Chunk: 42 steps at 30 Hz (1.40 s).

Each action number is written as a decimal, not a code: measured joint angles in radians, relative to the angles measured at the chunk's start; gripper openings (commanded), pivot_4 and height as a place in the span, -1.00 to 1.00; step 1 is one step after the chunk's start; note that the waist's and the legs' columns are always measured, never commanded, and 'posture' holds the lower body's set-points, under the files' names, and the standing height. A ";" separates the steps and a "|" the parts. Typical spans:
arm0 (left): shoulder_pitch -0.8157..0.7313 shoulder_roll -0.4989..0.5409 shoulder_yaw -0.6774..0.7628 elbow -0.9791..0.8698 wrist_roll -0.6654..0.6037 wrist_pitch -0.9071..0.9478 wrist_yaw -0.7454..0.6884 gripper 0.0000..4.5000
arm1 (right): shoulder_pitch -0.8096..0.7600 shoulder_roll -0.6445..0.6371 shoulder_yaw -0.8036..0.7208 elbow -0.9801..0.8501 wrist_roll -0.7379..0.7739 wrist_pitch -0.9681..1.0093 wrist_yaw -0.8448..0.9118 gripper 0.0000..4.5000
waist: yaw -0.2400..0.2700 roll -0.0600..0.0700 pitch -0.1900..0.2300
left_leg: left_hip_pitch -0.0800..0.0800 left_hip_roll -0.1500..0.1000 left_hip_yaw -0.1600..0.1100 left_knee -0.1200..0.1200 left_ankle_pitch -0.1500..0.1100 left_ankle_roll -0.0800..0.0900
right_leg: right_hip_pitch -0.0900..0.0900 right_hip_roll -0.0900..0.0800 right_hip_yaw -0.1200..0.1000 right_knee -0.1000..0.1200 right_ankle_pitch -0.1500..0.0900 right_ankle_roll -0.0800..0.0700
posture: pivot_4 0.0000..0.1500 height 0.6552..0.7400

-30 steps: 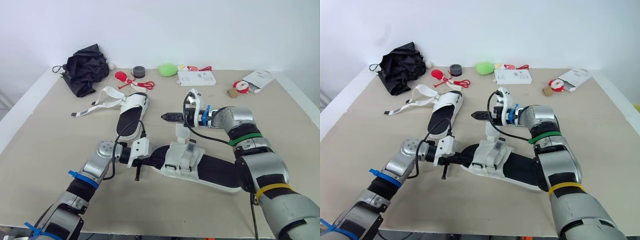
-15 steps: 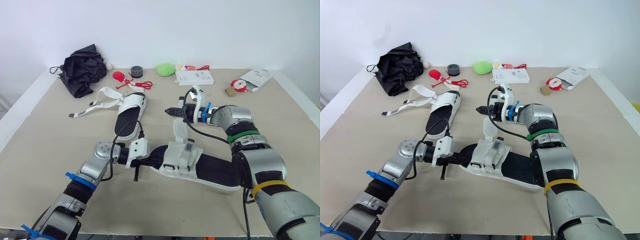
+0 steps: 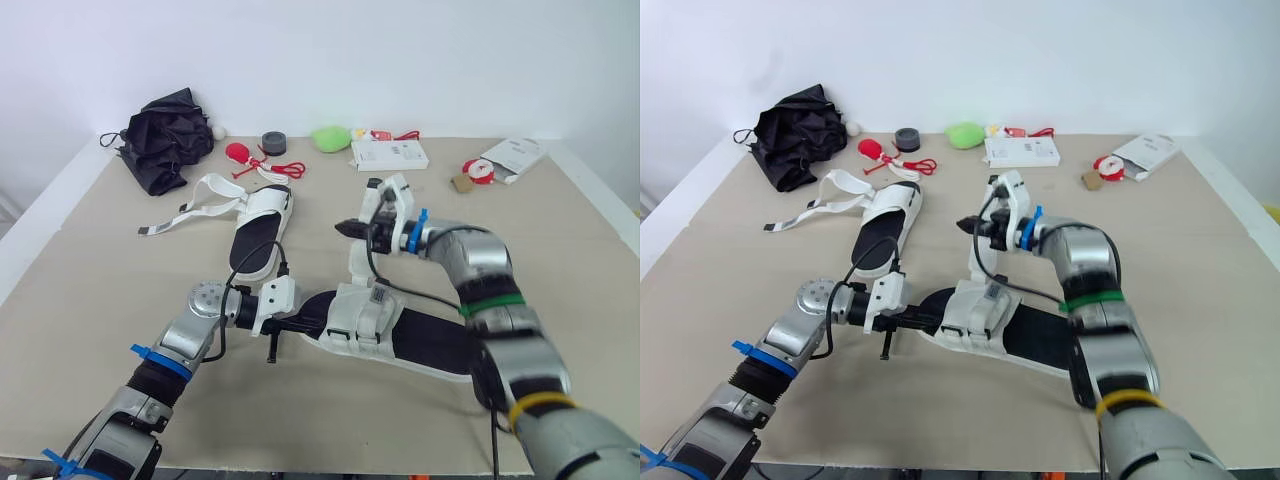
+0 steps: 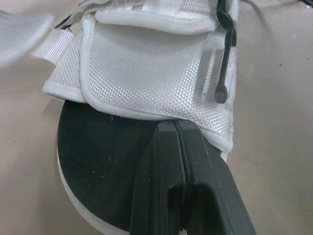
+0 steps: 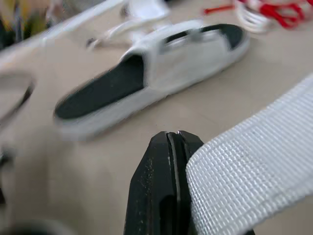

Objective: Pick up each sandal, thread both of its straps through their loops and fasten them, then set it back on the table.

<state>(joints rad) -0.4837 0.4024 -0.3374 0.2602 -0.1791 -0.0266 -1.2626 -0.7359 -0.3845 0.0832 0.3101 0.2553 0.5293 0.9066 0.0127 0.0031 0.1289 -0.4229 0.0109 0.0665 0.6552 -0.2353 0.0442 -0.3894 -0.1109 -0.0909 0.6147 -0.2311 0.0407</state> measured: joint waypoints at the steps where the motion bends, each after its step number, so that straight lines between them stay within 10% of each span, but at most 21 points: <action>1: 0.000 0.000 0.001 0.001 0.000 0.001 0.002 -1.00 | 0.039 -0.001 0.008 -0.074 -0.017 -0.025 -0.022 -0.97 | 0.000 0.001 0.000 | 0.000 0.000 0.000 0.000 0.000 0.000 | 0.000 0.000 0.000 0.001 0.000 0.001 | 1.00 1.00; 16: -0.027 -0.024 -0.004 0.045 0.000 0.001 -0.004 -1.00 | 0.228 -0.178 0.155 -0.368 -0.517 -0.874 -0.290 -0.97 | 0.010 -0.005 0.003 | 0.003 0.000 0.000 0.002 0.002 -0.001 | 0.000 0.003 -0.001 0.000 -0.004 0.007 | 1.00 1.00; 28: -0.042 -0.031 -0.007 0.071 0.001 -0.015 -0.015 -1.00 | 0.300 -0.302 0.170 -0.427 -0.621 -1.191 -0.293 -0.97 | 0.018 -0.007 0.004 | 0.003 0.000 0.000 0.002 0.003 0.000 | 0.000 0.003 0.000 0.000 -0.005 0.002 | 1.00 1.00; 39: -0.066 -0.038 -0.010 0.109 0.001 -0.019 -0.034 -1.00 | 0.335 -0.331 0.220 -0.472 -0.635 -1.231 -0.236 0.98 | 0.019 -0.009 0.004 | 0.005 0.000 0.000 0.003 0.003 0.000 | 0.001 0.002 0.000 0.000 -0.004 0.001 | 1.00 1.00; 42: -0.070 -0.042 -0.014 0.115 0.001 -0.020 -0.035 -1.00 | 0.343 -0.395 0.202 -0.509 -0.628 -1.238 -0.220 0.98 | 0.021 -0.010 0.004 | 0.006 0.000 0.000 0.003 0.003 0.000 | 0.003 0.000 0.000 0.000 -0.004 0.001 | 1.00 1.00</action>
<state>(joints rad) -0.5539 0.3609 -0.3517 0.3755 -0.1783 -0.0468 -1.2974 -0.3932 -0.7793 0.2853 -0.1988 -0.3729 -0.7090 0.6870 0.0341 -0.0065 0.1325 -0.4167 0.0110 0.0666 0.6586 -0.2319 0.0444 -0.3866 -0.1104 -0.0913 0.6143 -0.2355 0.0416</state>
